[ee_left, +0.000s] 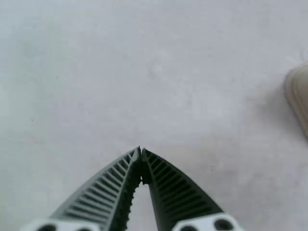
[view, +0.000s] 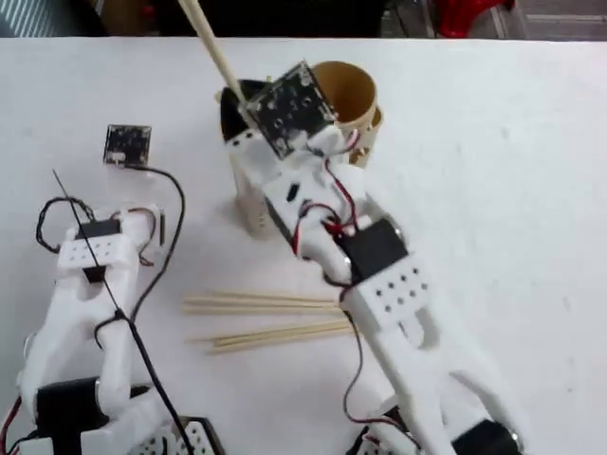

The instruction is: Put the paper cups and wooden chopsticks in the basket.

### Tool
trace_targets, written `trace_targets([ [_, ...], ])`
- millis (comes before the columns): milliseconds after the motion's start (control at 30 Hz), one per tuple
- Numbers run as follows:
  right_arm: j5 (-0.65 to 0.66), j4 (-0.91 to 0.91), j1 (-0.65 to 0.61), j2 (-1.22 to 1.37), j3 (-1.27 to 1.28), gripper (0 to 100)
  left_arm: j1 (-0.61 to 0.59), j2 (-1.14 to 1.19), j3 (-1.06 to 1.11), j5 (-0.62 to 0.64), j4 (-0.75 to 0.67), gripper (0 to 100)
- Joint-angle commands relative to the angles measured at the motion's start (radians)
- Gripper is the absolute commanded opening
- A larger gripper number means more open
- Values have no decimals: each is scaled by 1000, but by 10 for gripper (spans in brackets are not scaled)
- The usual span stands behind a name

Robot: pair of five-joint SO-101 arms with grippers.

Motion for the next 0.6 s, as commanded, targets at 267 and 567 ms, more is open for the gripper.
trace_targets([
  [267, -114, -140, 91, 58, -54, 17, 15, -4, -2, 0, -17, 24],
  [567, -132, -153, 104, 67, -35, 18, 15, -4, -2, 0, -17, 24],
])
